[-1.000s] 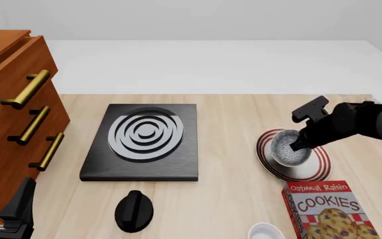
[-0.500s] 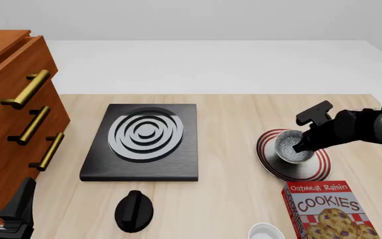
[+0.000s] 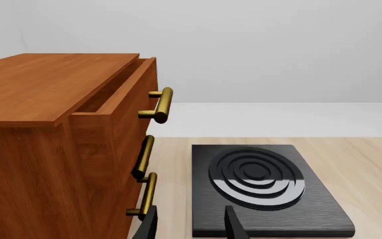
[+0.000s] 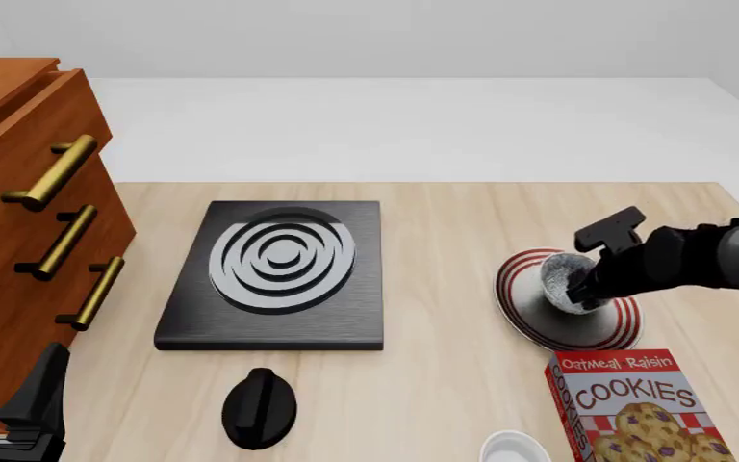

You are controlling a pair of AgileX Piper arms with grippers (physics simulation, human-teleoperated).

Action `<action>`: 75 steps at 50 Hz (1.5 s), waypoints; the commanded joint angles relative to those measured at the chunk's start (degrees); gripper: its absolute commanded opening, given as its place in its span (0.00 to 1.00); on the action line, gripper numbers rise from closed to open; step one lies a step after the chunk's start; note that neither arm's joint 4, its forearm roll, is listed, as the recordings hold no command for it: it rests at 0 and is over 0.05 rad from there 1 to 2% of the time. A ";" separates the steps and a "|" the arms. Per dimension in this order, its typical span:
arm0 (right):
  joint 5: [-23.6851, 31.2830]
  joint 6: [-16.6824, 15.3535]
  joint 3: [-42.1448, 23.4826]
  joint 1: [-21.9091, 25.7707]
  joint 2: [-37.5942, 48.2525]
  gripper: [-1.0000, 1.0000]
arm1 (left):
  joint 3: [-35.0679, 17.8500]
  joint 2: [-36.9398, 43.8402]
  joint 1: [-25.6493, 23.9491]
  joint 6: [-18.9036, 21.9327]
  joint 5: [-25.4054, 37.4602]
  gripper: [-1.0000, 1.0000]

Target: Pick the akita bowl on the ramekin and place it on the plate.

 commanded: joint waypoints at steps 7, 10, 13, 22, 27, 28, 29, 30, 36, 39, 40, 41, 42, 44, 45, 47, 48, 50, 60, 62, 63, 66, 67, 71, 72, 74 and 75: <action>1.07 -0.04 0.81 0.35 0.73 1.00 | 0.00 0.00 0.00 -0.01 0.00 1.00; 2.16 1.38 -0.34 0.22 -0.41 1.00 | 0.00 0.00 -0.01 -0.01 0.00 1.00; 2.93 1.05 -0.56 0.22 -1.14 1.00 | 0.00 -0.01 0.00 -0.02 -0.02 1.00; 6.27 0.76 -1.42 0.57 -5.76 1.00 | 0.00 0.00 -0.01 0.00 0.00 1.00; 8.33 0.43 -2.09 0.76 -8.25 1.00 | 0.00 0.01 0.00 -0.01 0.01 1.00; 8.62 0.42 -2.08 0.85 -8.69 1.00 | 0.00 0.00 -0.01 0.01 0.01 1.00; 8.64 0.26 -2.06 0.84 -8.84 1.00 | 0.00 0.00 -0.01 -0.01 0.00 1.00; 8.92 0.23 -2.03 0.99 -9.22 1.00 | 0.00 0.00 0.00 -0.01 0.01 1.00; 10.13 -0.24 -2.24 1.02 -11.18 1.00 | 0.00 0.00 0.00 -0.01 0.00 1.00; 11.43 -0.20 -2.26 1.58 -13.35 1.00 | 0.00 0.00 0.00 0.00 0.00 1.00; 11.54 -0.14 -2.19 1.81 -13.68 1.00 | 0.00 0.00 -0.01 0.01 0.00 1.00; 11.72 -0.08 -2.14 1.97 -14.26 1.00 | 0.00 0.00 -0.01 -0.01 0.00 1.00; 11.88 -0.12 -1.91 2.27 -15.02 1.00 | 0.00 0.00 -0.01 -0.01 0.00 1.00; 11.95 -0.25 -1.60 2.66 -15.53 1.00 | 0.00 0.00 0.00 -0.01 0.00 1.00; 12.24 0.43 -1.29 3.90 -16.96 1.00 | 0.00 0.00 -0.01 0.00 0.00 1.00; 12.04 0.87 -0.65 4.88 -18.74 1.00 | 0.00 0.00 0.00 -0.01 0.00 1.00; 11.63 0.74 0.12 4.91 -19.60 1.00 | 0.00 0.00 0.00 0.00 0.01 1.00; 11.04 1.14 1.19 5.43 -20.91 1.00 | 0.00 0.00 -0.01 0.00 0.00 1.00; 4.19 12.62 6.85 10.01 -31.66 1.00 | 0.00 0.00 0.00 -0.02 0.01 1.00; 1.75 13.22 8.94 10.20 -34.17 1.00 | 0.00 0.00 -0.01 0.00 0.00 1.00; 1.26 13.74 9.40 10.53 -34.97 1.00 | 0.00 0.00 0.00 -0.01 0.00 1.00; -1.05 16.04 11.77 11.40 -38.27 1.00 | 0.00 0.00 -0.01 0.02 0.00 1.00; -1.18 16.34 12.15 11.57 -39.13 1.00 | 0.00 0.00 -0.01 0.00 0.00 1.00; -1.96 18.78 14.79 14.22 -44.56 1.00 | 0.00 0.00 -0.01 0.00 0.01 1.00; -1.62 18.49 15.27 15.12 -46.08 1.00 | 0.00 0.00 0.00 -0.01 0.00 1.00; -1.30 20.34 16.00 16.23 -49.00 1.00 | 0.00 0.00 0.01 0.00 0.00 1.00; -1.42 20.66 16.92 16.58 -51.59 1.00 | 0.00 0.01 0.00 0.00 0.01 1.00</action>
